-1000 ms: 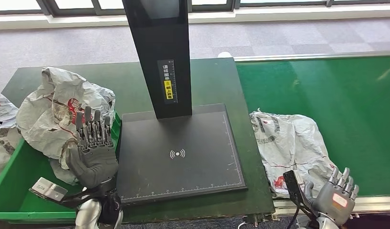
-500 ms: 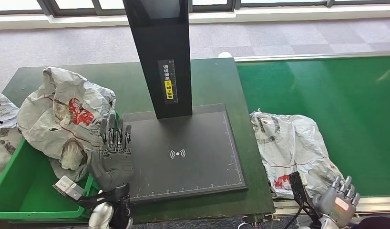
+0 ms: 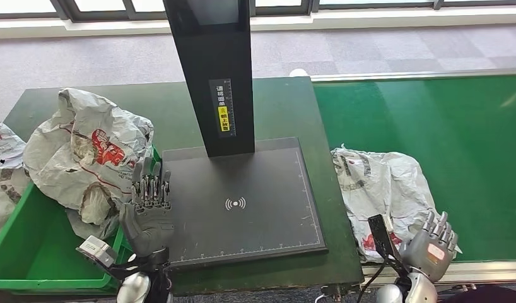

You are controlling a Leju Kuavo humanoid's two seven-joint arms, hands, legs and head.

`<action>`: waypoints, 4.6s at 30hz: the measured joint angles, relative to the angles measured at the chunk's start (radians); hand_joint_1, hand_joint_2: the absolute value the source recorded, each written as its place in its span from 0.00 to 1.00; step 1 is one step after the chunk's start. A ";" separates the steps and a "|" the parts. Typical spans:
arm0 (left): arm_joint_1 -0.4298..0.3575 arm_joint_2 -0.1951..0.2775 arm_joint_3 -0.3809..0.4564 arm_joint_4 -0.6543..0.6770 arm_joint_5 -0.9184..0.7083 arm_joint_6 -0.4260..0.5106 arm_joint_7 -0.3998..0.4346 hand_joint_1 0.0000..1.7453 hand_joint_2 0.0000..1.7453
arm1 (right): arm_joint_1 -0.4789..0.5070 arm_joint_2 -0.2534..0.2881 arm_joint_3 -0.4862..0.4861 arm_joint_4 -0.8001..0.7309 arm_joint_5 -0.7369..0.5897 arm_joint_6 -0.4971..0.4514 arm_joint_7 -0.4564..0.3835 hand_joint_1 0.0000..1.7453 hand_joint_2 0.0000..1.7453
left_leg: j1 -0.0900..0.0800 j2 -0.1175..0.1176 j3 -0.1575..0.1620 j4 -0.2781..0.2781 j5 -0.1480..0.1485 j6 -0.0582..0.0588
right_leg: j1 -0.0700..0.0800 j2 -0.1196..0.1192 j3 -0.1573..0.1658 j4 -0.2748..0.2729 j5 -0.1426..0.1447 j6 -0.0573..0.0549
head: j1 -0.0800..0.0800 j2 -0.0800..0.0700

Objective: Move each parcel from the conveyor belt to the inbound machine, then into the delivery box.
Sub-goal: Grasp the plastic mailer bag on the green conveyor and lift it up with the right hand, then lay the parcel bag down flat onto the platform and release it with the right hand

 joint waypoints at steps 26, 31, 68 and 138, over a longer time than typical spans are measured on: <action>-0.033 0.000 -0.020 0.247 -0.020 -0.099 0.065 0.00 0.00 | 0.124 0.055 0.069 -0.048 0.113 0.317 0.112 0.00 1.00 | 0.000 0.004 0.005 0.000 -0.002 0.001 | 0.000 0.002 0.003 -0.001 -0.001 0.000 | 0.000 0.000; -0.061 0.001 -0.032 0.259 -0.057 -0.097 0.036 0.00 0.00 | 0.100 0.050 0.066 -0.045 0.121 0.334 0.124 0.75 1.00 | 0.000 0.006 0.006 0.000 -0.002 0.002 | 0.000 0.004 0.004 -0.001 0.000 0.001 | 0.000 0.000; -0.156 -0.005 -0.027 0.227 -0.113 -0.066 0.066 0.00 0.00 | 0.163 0.110 0.006 -0.241 -0.178 0.060 -0.095 1.00 1.00 | 0.000 0.004 0.003 0.001 -0.002 0.002 | -0.001 0.004 0.001 -0.001 0.000 0.001 | 0.000 0.000; -0.178 -0.005 -0.031 0.276 -0.082 0.008 0.007 0.00 0.00 | 0.051 0.081 0.776 0.018 -0.575 0.253 -0.414 0.97 1.00 | 0.001 0.002 0.002 0.000 -0.001 0.001 | 0.000 0.002 0.000 0.001 0.000 0.000 | 0.000 0.000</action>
